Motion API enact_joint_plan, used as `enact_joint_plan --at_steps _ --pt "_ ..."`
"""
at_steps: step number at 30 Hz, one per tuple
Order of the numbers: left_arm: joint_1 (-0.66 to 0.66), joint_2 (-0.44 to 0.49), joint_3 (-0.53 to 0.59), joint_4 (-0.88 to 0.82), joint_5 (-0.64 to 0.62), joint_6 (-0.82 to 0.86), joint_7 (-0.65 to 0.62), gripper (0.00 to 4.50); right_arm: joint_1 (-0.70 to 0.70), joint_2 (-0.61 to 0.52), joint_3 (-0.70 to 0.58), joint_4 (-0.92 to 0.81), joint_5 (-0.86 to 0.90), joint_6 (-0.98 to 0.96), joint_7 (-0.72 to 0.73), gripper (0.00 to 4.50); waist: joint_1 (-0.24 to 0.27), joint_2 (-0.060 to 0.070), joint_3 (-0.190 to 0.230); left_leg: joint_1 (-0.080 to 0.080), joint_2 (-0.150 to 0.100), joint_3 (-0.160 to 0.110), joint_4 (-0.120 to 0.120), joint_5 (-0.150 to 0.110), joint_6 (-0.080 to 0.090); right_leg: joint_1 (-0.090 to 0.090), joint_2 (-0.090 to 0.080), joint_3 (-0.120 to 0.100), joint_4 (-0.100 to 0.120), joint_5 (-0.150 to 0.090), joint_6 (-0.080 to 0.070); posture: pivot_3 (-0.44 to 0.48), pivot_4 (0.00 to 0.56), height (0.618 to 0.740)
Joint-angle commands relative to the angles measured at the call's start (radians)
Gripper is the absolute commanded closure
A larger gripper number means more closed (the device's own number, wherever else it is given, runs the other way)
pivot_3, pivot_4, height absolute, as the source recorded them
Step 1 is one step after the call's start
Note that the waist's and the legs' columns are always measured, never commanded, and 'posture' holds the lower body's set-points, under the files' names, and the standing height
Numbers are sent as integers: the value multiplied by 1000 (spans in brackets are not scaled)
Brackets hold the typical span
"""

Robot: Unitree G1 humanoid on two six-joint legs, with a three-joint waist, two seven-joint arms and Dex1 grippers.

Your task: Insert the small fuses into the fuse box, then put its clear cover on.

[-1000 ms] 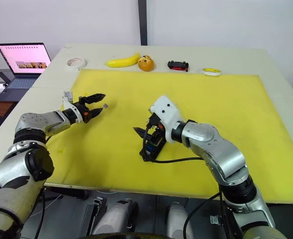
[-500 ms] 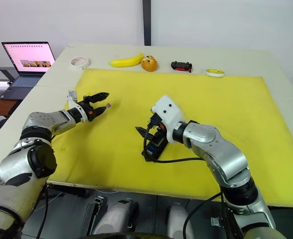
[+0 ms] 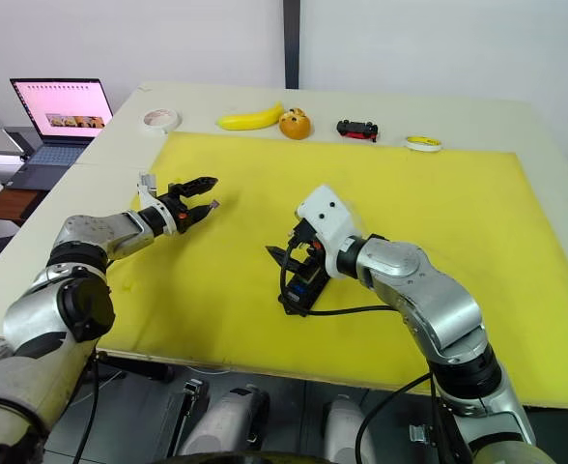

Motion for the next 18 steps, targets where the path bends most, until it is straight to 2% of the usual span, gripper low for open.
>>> enact_joint_plan --at_steps 1,12,18 --pt "-31 -52 -11 32 1 12 -15 0 0 -8 -37 -52 2 0 -8 36 0 0 0 0 0 0 0 0 0 0 0 0 0 0 0 0 150 740" --pt "-45 9 -9 38 -1 48 -56 0 13 9 -28 -62 2 0 -29 36 -5 0 0 -1 0 -1 0 0 0 0 0 0 -1 -1 1 0 150 740" --pt "-42 73 -14 18 -11 134 -124 0 23 11 -26 -71 5 1 -34 36 -17 -1 0 -9 0 -1 -1 2 -3 -9 1 0 0 -1 1 0 150 740"
